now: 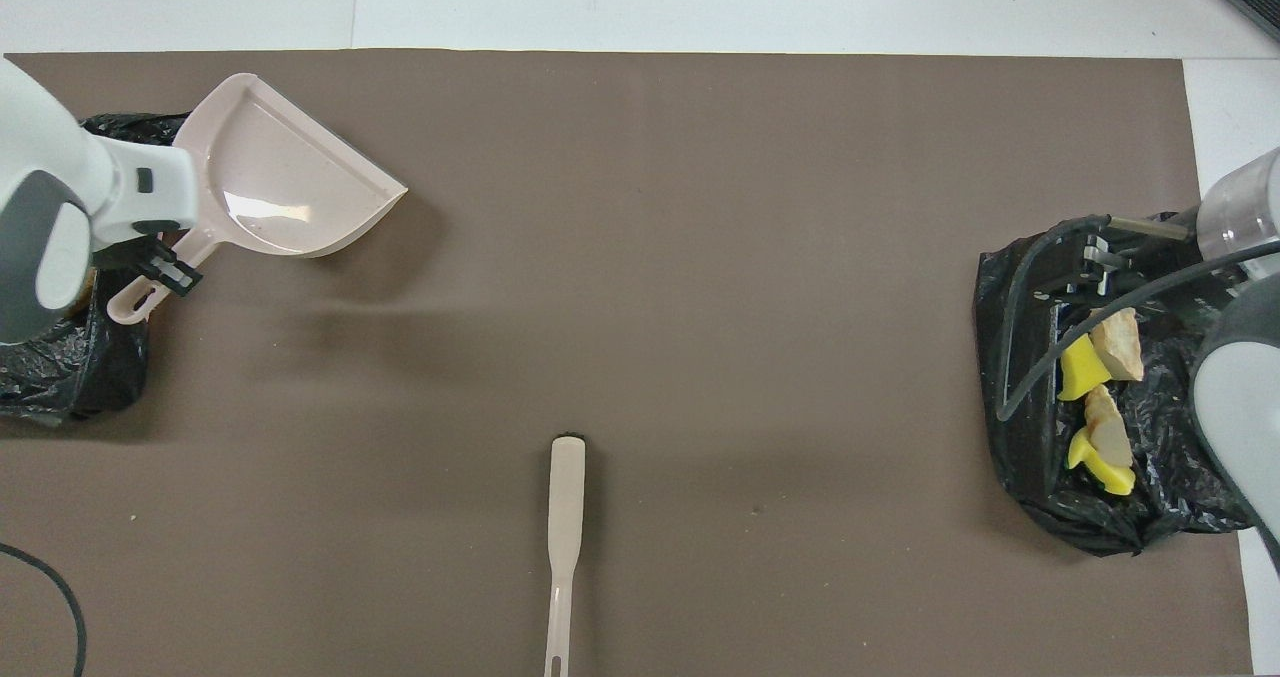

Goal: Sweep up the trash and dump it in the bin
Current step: 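Carry the dustpan back and set it beside the brush with the left gripper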

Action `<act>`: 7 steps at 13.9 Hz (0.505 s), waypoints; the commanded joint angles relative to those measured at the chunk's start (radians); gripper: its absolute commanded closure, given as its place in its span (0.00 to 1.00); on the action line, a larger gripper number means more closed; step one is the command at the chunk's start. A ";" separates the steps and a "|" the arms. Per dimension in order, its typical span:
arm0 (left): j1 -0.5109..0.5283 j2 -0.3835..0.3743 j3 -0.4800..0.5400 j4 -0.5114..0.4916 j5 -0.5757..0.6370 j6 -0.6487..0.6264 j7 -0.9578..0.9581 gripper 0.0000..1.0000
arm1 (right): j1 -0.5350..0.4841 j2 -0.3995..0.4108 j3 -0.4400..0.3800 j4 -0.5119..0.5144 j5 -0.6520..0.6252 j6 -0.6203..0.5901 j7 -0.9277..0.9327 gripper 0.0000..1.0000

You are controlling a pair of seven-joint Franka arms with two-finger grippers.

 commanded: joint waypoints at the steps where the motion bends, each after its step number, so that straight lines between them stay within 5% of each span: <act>1: -0.106 0.013 0.018 -0.036 -0.058 0.029 -0.217 1.00 | -0.014 -0.056 0.008 -0.072 0.008 0.026 0.025 0.00; 7: -0.336 0.059 0.019 -0.032 -0.213 0.121 -0.567 1.00 | -0.014 -0.068 0.008 -0.091 0.009 0.023 0.034 0.00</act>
